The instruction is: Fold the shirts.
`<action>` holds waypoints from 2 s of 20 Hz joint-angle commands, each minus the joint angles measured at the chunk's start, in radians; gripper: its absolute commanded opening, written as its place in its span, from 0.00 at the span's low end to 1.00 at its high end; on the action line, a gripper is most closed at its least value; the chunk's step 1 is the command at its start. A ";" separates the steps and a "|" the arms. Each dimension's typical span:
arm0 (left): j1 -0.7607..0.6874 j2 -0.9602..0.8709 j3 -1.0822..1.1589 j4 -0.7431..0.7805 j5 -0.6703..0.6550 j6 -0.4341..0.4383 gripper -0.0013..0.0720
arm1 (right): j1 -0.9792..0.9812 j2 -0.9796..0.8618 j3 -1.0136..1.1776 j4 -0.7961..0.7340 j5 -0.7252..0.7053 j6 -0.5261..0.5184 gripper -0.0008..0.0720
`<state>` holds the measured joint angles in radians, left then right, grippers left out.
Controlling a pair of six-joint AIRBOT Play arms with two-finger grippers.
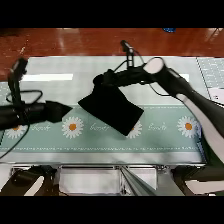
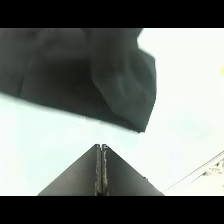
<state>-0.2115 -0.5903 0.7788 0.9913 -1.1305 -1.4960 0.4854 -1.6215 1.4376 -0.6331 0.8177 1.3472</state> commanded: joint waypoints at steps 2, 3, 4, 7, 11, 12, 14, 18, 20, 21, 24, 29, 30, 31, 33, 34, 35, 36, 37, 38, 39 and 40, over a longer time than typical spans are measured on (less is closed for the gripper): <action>0.003 0.057 -0.148 -0.007 0.017 -0.020 0.05 | 0.031 -0.181 0.151 0.011 -0.034 0.057 0.04; 0.003 0.057 -0.166 -0.008 0.027 -0.020 0.05 | 0.031 -0.194 0.153 0.011 -0.064 0.068 0.08; 0.003 0.055 -0.177 -0.008 0.036 -0.020 0.05 | 0.031 -0.202 0.153 0.011 -0.082 0.084 0.20; 0.003 0.055 -0.195 -0.007 0.071 -0.039 0.05 | 0.020 -0.193 0.153 0.011 -0.030 0.082 0.58; 0.015 0.055 -0.195 -0.007 0.140 -0.061 0.05 | -0.143 -0.061 0.153 -0.010 0.318 0.103 0.58; 0.023 0.056 -0.195 -0.007 0.140 -0.072 0.05 | -0.204 0.000 0.153 -0.064 0.425 0.105 0.58; 0.025 0.056 -0.195 -0.007 0.133 -0.072 0.05 | -0.311 0.146 0.138 -0.274 0.571 0.133 0.58; 0.025 0.056 -0.195 -0.007 0.133 -0.072 0.05 | -0.438 0.553 -0.199 -0.680 0.463 0.293 0.58; 0.024 0.056 -0.196 -0.007 0.134 -0.072 0.05 | -0.453 0.749 -0.496 -0.711 0.261 0.434 0.57; 0.024 0.056 -0.196 -0.007 0.137 -0.072 0.05 | -0.447 0.819 -0.634 -0.693 0.165 0.502 0.57; 0.024 0.055 -0.196 -0.007 0.141 -0.072 0.05 | -0.386 0.876 -0.948 -0.456 -0.064 0.586 0.57; 0.024 0.043 -0.196 -0.007 0.140 -0.072 0.05 | -0.185 0.641 -1.003 -0.166 -0.266 0.455 0.57; 0.024 0.041 -0.196 -0.007 0.140 -0.072 0.05 | -0.169 0.580 -0.982 -0.114 -0.280 0.419 0.57; 0.024 0.039 -0.196 -0.007 0.140 -0.072 0.05 | -0.162 0.525 -0.960 -0.066 -0.279 0.381 0.57; 0.024 0.036 -0.197 -0.007 0.140 -0.072 0.05 | -0.151 0.427 -0.911 0.045 -0.259 0.286 0.57; 0.024 0.036 -0.202 -0.007 0.141 -0.072 0.05 | -0.145 0.380 -0.884 0.090 -0.234 0.250 0.57; 0.024 0.036 -0.210 -0.007 0.141 -0.072 0.05 | -0.135 0.340 -0.860 0.117 -0.209 0.224 0.57; 0.024 0.036 -0.220 -0.007 0.140 -0.072 0.05 | -0.119 0.300 -0.836 0.132 -0.196 0.206 0.57; 0.024 0.036 -0.233 -0.007 0.141 -0.072 0.05 | -0.102 0.266 -0.813 0.138 -0.188 0.203 0.57; 0.024 0.036 -0.246 -0.008 0.140 -0.072 0.05 | -0.085 0.234 -0.787 0.138 -0.180 0.202 0.57; 0.024 0.036 -0.259 -0.008 0.140 -0.073 0.05 | -0.072 0.207 -0.757 0.138 -0.171 0.192 0.44; 0.024 0.036 -0.268 -0.008 0.138 -0.073 0.05 | -0.064 0.190 -0.727 0.138 -0.171 0.174 0.23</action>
<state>-0.1883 -0.5533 0.5377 0.9836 -0.9901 -1.5692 0.3870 -1.3499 0.6395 -0.5407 0.6266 1.5780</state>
